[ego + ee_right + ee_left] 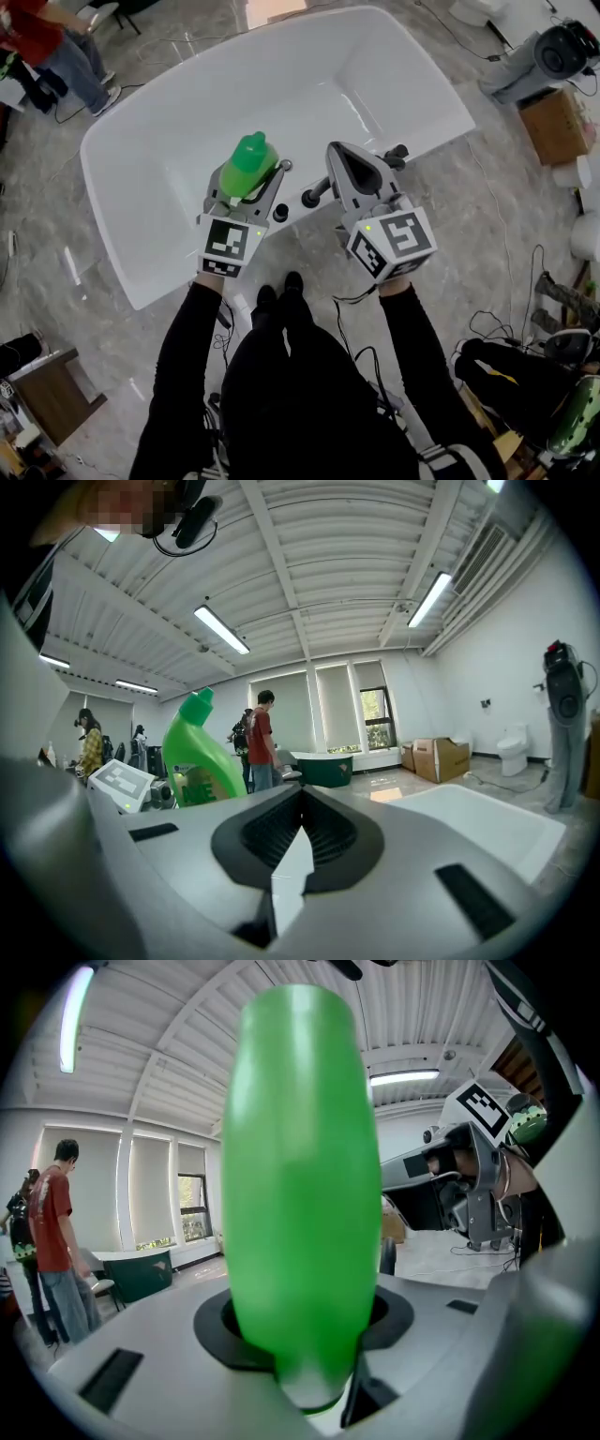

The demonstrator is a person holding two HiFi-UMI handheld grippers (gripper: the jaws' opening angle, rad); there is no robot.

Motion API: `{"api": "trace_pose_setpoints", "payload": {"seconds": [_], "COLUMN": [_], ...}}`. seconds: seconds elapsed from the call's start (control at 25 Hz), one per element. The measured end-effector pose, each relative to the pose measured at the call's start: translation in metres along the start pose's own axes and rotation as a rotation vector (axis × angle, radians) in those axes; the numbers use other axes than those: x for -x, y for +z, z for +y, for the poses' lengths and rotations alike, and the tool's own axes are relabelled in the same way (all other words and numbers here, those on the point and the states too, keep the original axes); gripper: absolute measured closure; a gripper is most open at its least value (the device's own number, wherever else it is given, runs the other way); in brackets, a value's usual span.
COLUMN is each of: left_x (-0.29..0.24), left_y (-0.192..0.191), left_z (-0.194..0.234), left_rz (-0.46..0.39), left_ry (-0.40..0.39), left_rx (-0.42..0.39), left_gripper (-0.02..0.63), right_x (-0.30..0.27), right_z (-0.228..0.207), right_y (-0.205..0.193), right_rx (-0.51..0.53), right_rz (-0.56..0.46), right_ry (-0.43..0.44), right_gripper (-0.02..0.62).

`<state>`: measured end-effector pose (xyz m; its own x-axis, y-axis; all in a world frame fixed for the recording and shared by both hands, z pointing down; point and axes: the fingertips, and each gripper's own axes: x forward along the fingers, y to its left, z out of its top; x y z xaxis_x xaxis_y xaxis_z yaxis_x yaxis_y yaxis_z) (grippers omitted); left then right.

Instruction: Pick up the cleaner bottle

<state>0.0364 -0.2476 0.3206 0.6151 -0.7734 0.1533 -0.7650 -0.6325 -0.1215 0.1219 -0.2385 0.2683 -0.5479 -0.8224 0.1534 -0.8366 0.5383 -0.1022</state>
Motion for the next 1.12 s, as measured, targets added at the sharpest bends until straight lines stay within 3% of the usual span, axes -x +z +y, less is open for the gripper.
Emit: {"api": "trace_pose_setpoints", "payload": {"seconds": [0.44,1.12], "left_x": [-0.013,0.002], "left_y": [0.038,0.078], "left_z": [0.015,0.058], "left_rz": [-0.011,-0.043], "left_ry": [0.042,0.051], "left_rx": [-0.027,-0.006], "left_gripper": [0.407,0.407], "right_x": [-0.012,-0.059], "right_z": [-0.013,0.017], "right_y": [0.032,0.072], "right_rx": [0.02,0.075], "right_rz": [-0.06,-0.096], "right_ry": [0.046,0.108], "right_gripper": [0.594,0.594]}}
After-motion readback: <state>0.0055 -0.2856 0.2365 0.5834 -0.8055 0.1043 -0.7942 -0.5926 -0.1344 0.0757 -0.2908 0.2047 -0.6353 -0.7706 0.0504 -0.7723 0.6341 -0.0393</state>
